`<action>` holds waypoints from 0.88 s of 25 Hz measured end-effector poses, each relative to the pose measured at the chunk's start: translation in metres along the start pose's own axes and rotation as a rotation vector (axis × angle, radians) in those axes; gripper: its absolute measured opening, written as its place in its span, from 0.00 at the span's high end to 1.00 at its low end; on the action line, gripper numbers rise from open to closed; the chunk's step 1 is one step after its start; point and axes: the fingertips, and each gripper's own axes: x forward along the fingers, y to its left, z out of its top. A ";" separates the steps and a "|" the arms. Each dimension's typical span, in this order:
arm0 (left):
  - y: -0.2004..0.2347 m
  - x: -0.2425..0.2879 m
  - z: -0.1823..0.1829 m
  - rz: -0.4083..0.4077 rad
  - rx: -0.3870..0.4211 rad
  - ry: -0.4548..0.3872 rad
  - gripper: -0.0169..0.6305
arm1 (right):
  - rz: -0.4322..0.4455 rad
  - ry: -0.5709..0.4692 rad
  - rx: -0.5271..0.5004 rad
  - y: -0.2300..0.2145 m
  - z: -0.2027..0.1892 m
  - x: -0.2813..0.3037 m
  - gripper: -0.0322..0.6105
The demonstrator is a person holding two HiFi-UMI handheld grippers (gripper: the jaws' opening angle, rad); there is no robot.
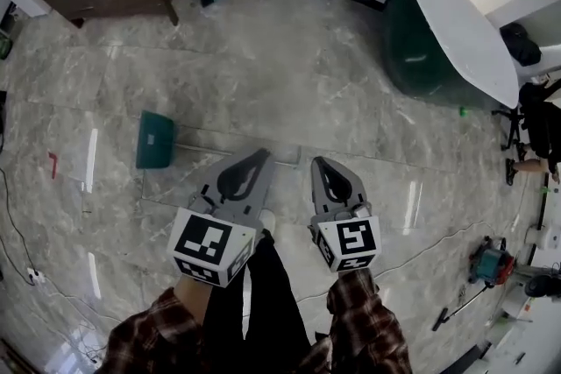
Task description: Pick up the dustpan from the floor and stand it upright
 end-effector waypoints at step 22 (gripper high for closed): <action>0.145 0.145 -0.295 -0.011 0.041 -0.009 0.93 | 0.287 0.409 -0.286 -0.008 -0.486 0.232 0.75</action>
